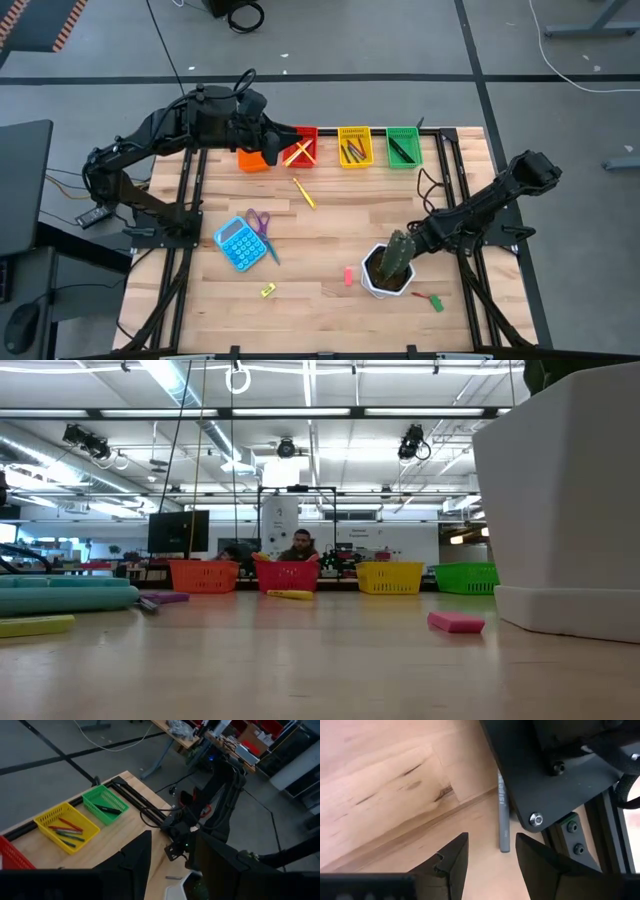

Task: Sort crayons/erasers/pens/pencils in bins
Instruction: Put the right gray crayon into the yellow bin

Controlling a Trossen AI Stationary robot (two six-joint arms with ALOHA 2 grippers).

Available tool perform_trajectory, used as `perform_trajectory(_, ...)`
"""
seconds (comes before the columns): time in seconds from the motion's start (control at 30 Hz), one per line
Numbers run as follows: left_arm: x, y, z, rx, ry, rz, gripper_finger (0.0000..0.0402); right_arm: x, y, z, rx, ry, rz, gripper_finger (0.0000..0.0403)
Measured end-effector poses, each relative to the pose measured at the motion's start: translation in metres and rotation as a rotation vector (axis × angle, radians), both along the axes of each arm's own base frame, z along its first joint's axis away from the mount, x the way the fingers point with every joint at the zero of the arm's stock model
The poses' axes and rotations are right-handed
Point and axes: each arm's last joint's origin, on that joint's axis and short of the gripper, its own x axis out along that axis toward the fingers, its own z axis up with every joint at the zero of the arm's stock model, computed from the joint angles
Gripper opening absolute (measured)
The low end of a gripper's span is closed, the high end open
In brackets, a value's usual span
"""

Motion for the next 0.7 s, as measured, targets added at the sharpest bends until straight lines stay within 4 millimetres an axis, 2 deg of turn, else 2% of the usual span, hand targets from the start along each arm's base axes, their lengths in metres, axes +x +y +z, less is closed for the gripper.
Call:
perform_trajectory(0.3,-0.0001,0.0,-0.0002,-0.015,-0.002,0.005,0.0162,-0.0022,0.0089,-0.0016,0.026,0.002,0.013,0.017)
perform_trajectory(0.7,0.0,0.0,-0.0004,-0.022,-0.003,0.007,0.0162,-0.0028,0.0083,-0.006,-0.009,0.05,0.018,0.017)
